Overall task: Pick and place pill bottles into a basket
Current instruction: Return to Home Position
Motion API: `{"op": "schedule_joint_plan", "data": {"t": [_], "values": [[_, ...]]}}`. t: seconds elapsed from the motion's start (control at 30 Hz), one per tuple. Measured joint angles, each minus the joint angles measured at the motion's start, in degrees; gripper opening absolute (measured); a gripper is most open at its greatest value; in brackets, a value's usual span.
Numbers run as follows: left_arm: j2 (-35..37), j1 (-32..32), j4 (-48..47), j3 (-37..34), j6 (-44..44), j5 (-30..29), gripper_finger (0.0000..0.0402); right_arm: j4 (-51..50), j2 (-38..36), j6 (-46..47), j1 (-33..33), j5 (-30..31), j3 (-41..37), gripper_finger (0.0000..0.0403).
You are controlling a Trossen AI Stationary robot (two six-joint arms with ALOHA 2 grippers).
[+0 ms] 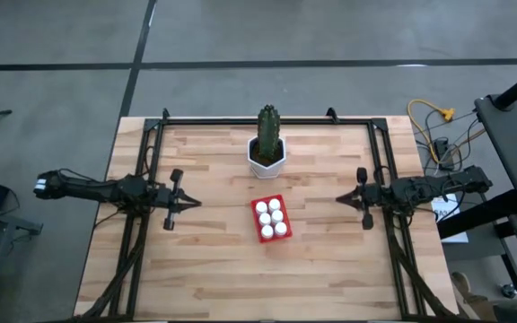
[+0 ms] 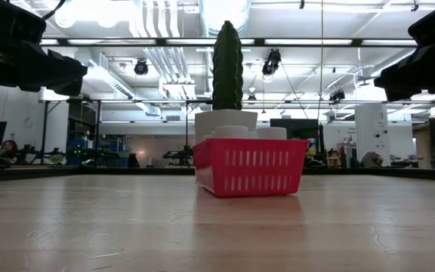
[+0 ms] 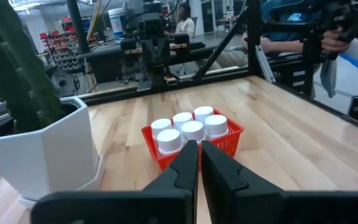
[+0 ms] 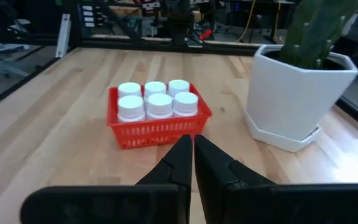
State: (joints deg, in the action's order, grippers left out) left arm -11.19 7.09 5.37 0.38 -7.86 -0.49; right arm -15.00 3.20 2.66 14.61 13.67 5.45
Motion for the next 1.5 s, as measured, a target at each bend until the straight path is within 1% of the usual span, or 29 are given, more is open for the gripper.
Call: {"op": "schedule_joint_plan", "data": {"t": [0.17,0.3,0.37,0.57,0.7,0.87,1.0,1.5], "values": [[0.3,0.0,-0.9,0.0,-0.4,-3.1,0.0001,0.0,0.0,-1.5,0.0,3.5,0.0,0.0008],[1.6,0.0,-0.9,0.0,-0.2,-3.3,0.0001,0.1,-0.1,-2.2,0.0,7.8,0.0,0.0008],[2.9,0.0,-1.0,0.1,-0.2,-3.3,0.0001,0.1,-0.2,-2.5,0.0,8.8,0.0,0.0008],[7.4,0.0,-2.8,0.1,-0.5,-3.5,0.0001,0.2,-0.7,-3.1,0.0,9.0,0.0,0.0008],[9.8,0.0,-4.5,0.3,-0.1,-3.1,0.0001,0.2,-2.6,-5.0,0.0,9.0,0.0,0.0008],[9.4,0.0,-5.2,0.5,0.0,-3.0,0.0001,0.2,-3.1,-5.0,0.0,8.4,0.0,0.0008],[8.7,0.0,-5.4,0.5,0.1,-2.6,0.0001,0.2,-3.1,-5.0,0.0,4.1,0.0,0.0008],[8.2,0.0,-5.3,0.5,0.0,-2.6,0.0001,0.2,-3.1,-4.4,0.0,4.4,0.0,0.0008]]}}
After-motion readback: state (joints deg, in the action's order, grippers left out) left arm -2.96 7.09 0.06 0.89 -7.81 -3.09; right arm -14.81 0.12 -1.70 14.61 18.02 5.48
